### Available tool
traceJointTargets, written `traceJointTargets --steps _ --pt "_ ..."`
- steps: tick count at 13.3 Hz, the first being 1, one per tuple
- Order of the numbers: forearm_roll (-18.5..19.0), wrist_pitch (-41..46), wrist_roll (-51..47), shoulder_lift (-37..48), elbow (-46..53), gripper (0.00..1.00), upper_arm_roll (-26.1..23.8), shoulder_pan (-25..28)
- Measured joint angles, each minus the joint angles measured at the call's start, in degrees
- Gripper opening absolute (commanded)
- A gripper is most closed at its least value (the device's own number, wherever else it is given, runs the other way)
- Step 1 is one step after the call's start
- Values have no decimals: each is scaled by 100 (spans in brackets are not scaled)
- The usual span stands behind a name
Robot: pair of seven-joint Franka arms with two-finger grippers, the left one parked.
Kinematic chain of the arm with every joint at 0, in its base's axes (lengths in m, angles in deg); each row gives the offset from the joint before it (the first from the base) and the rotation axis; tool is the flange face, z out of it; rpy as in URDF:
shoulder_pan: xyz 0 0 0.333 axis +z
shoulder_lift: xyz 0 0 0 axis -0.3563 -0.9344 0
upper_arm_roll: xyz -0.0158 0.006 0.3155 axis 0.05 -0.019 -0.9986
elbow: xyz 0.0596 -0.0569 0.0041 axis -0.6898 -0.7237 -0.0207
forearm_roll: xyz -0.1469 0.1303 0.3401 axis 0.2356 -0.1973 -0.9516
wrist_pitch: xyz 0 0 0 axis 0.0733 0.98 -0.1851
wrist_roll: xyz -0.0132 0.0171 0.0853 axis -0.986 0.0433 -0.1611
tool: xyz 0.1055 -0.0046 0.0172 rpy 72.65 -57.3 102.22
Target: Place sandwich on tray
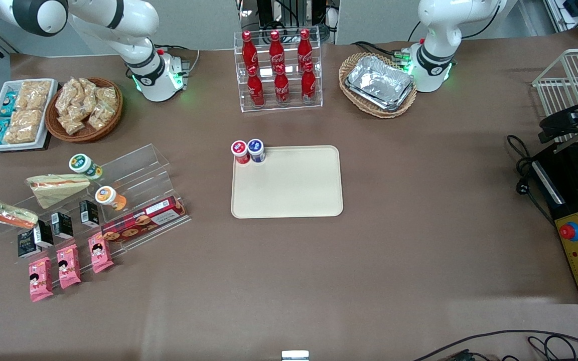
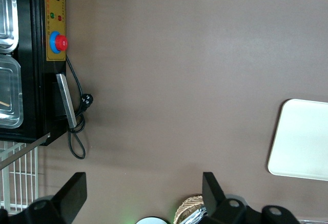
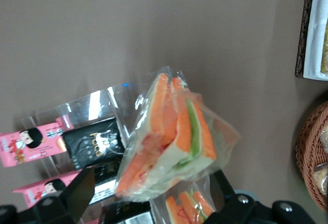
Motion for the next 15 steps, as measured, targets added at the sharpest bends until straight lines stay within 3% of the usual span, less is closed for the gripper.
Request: traceJointTargets --steps 12,15 --pt "-2 -313 390 -111 -268 100 2 -253" --pt "-2 -505 585 -147 -395 76 2 -290"
